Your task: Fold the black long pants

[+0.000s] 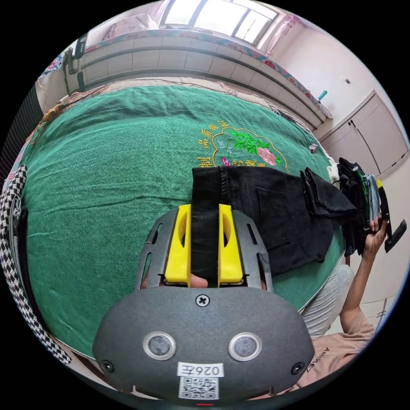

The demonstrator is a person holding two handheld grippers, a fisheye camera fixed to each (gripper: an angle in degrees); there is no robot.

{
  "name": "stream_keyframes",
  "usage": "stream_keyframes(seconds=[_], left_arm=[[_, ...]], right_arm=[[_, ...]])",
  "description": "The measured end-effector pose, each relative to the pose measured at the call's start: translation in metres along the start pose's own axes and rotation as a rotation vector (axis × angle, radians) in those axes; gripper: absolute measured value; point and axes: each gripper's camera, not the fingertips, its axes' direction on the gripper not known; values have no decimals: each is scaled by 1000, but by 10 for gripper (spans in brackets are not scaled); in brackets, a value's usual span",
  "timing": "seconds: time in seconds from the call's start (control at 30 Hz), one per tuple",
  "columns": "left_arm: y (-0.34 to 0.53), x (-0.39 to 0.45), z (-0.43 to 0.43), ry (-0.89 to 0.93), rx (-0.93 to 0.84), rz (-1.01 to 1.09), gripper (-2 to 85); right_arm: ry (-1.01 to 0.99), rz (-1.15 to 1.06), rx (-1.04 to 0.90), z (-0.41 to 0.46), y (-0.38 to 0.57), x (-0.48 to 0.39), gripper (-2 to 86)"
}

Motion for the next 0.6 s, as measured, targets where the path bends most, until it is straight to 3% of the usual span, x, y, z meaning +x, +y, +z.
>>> stream_keyframes(seconds=[0.07, 0.27, 0.47, 0.6], left_arm=[[1, -3, 0, 17, 7, 3, 100], [1, -9, 1, 47, 3, -11, 100], [6, -12, 1, 49, 8, -1, 100], [9, -16, 0, 47, 8, -11, 100]], right_arm=[[-280, -217, -69, 9, 3, -45, 24], [-474, -562, -422, 54, 52, -129, 119], [-338, -823, -628, 80, 113, -178, 158], [-293, -751, -620, 86, 110, -175, 145]])
